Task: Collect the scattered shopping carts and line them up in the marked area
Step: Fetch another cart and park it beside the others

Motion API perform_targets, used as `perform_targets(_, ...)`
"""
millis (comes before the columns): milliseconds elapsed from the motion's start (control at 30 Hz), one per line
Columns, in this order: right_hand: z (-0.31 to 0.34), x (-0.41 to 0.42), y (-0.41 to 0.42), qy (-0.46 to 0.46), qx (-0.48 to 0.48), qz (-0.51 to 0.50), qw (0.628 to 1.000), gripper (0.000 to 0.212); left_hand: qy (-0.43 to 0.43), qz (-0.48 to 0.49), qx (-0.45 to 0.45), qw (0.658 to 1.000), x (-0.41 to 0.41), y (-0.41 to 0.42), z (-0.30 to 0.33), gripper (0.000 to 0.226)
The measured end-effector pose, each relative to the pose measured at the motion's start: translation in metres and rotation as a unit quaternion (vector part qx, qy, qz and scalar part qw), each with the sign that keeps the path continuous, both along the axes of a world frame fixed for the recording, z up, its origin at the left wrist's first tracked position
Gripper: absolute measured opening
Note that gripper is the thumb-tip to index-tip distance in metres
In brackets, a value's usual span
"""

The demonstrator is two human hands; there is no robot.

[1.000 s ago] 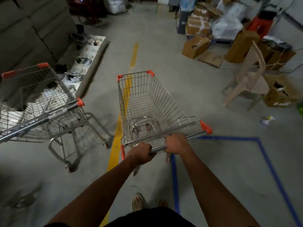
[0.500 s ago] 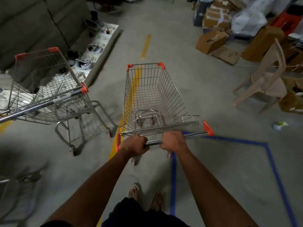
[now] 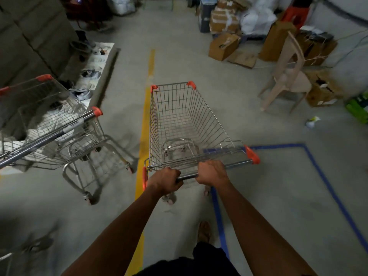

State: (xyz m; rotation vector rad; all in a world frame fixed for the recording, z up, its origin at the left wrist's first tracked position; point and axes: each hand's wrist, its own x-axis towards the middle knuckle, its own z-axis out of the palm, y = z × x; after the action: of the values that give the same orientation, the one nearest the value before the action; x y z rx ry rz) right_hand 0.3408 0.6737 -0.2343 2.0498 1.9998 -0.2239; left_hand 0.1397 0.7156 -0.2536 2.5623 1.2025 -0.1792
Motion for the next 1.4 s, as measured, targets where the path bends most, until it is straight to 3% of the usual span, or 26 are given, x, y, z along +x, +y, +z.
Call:
perform_targets(167,0.002,-0.045,-0.054,0.02,-0.026,-0.084,0.996,0.021,0.007,-0.049,-0.009,0.999,-0.034,-0.026,-0.003,0.032)
perform_targets(333,0.0,-0.091,-0.115,0.035,0.029,-0.137,0.99,0.03,0.014,-0.092,-0.004,0.996,-0.068,-0.059,-0.004,0.029)
perform_targets(767,0.004,-0.153,-0.299,-0.006,0.047,-0.236,0.971,0.032,-0.013,-0.204,-0.02,0.979,-0.104,-0.206,-0.009,0.022)
perform_targets(1067,-0.006,-0.236,-0.415,0.03,0.054,-0.342,0.938,0.026,0.01,-0.286,-0.013,0.958,-0.154,-0.292,-0.013,0.017)
perform_targets(1400,-0.01,-0.332,-0.511,0.051,0.045,-0.467,0.882,0.026,0.044,-0.408,0.004,0.912,-0.206,-0.36,-0.012,0.024)
